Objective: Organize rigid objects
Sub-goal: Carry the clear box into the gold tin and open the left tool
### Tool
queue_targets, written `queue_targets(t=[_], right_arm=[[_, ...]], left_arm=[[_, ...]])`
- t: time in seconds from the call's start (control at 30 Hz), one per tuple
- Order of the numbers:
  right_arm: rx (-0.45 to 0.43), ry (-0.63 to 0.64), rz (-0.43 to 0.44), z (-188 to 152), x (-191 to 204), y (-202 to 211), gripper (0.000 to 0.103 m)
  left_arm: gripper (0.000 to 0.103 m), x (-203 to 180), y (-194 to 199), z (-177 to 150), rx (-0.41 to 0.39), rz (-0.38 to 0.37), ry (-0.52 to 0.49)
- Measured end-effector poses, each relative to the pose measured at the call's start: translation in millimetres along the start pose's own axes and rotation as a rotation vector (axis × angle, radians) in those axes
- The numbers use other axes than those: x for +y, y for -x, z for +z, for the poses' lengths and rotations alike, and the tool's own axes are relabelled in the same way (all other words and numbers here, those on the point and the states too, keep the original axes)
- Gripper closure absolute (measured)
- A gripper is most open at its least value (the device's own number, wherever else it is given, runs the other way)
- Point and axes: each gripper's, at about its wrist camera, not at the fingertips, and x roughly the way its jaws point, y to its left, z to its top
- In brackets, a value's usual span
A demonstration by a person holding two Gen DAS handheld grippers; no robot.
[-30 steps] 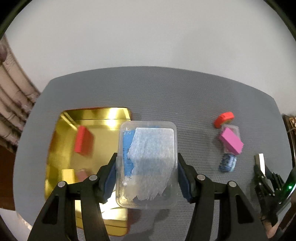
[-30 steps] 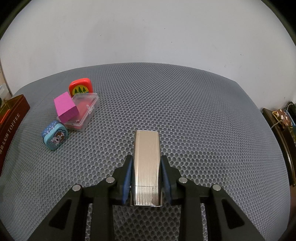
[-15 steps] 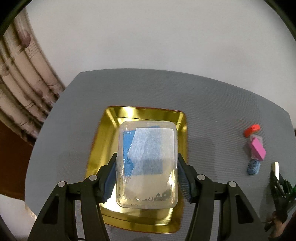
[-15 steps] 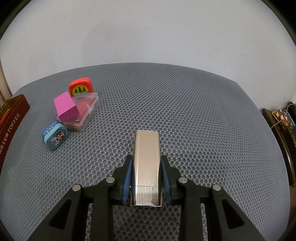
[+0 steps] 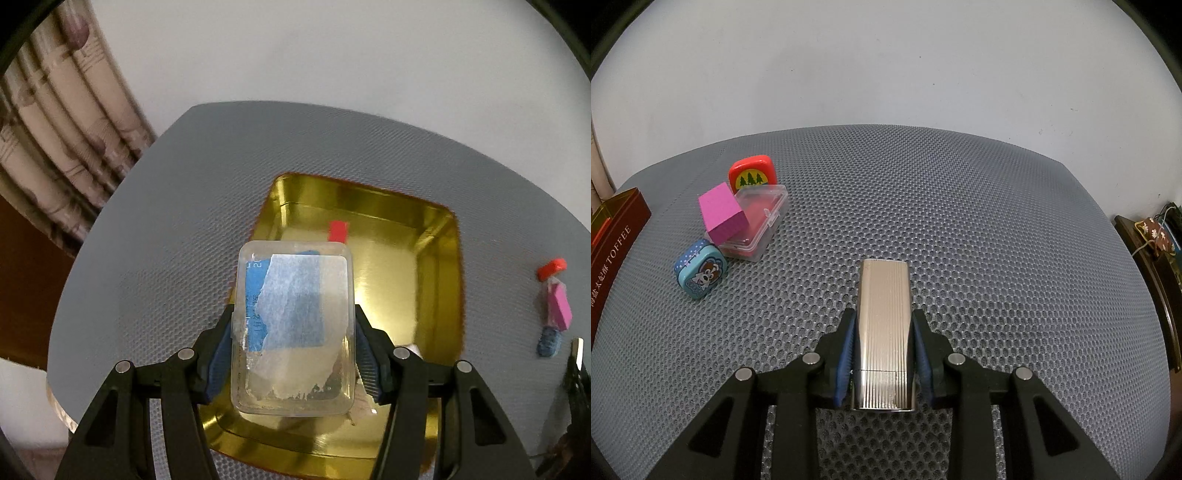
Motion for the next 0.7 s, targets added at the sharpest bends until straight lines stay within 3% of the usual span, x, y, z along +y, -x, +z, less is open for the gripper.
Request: queue_targets(t=[0.37,0.7], right_arm=[[0.0,0.001,0.0,1.6,1.6,-1.1,0.073],[0.0,0.001,0.0,1.7,3.9,-0.4,0.073]], left_arm=[[0.049,9.1,-21.0,15.8,0.013,-0.012,0.027],[0.049,-7.0,-41.4,36.6,-0.006,0.058,-0.057]])
